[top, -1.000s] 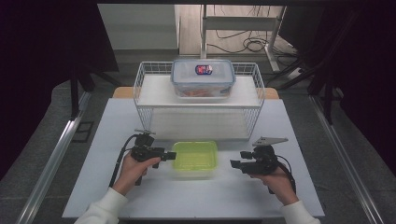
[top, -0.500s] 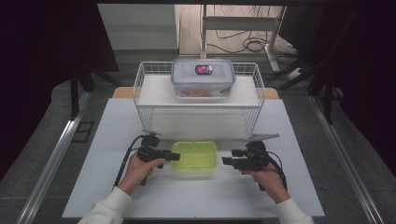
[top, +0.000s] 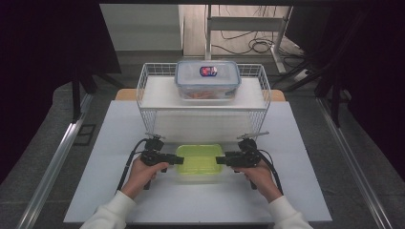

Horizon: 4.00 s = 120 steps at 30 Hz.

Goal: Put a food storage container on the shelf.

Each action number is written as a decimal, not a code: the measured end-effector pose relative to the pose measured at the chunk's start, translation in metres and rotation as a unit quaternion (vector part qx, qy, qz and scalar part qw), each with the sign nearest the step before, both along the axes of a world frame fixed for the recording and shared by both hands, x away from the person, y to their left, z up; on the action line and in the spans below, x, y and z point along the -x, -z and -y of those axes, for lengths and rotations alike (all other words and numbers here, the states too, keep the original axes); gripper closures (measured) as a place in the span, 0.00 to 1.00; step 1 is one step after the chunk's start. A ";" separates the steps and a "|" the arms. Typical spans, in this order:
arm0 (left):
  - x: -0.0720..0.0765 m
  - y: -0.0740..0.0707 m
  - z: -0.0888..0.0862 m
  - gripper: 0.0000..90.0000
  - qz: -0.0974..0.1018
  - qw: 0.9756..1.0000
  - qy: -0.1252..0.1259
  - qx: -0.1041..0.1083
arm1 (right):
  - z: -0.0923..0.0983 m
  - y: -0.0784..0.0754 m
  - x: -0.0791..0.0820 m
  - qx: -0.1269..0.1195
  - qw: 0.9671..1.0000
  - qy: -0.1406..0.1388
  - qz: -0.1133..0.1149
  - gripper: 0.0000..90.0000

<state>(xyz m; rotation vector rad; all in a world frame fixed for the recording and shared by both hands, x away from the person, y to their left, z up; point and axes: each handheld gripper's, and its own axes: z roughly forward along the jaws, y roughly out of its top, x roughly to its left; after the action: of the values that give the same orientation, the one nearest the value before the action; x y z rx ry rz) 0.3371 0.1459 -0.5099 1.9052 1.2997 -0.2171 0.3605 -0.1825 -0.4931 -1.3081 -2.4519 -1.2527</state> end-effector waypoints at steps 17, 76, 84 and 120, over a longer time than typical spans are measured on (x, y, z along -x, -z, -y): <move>0.001 0.001 0.001 0.68 0.000 1.000 0.003 -0.002 | -0.004 0.011 -0.005 -0.006 1.000 0.000 -0.028 0.68; 0.046 -0.034 0.002 0.85 0.120 0.993 0.020 0.000 | 0.008 -0.029 0.031 -0.040 0.998 -0.003 0.046 0.88; 0.048 -0.042 0.001 0.85 0.132 0.991 0.023 0.005 | 0.009 -0.038 0.033 -0.048 0.997 -0.003 0.056 0.88; 0.032 -0.147 -0.003 0.86 0.215 0.976 0.023 0.010 | 0.008 -0.143 0.025 -0.047 0.986 -0.013 0.160 0.88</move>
<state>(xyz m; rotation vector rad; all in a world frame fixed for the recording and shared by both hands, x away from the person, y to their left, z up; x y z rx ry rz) 0.3046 0.1489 -0.3628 1.8359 0.9576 0.1539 0.3351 -0.1904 -0.3500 -1.1220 -2.5626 -1.6635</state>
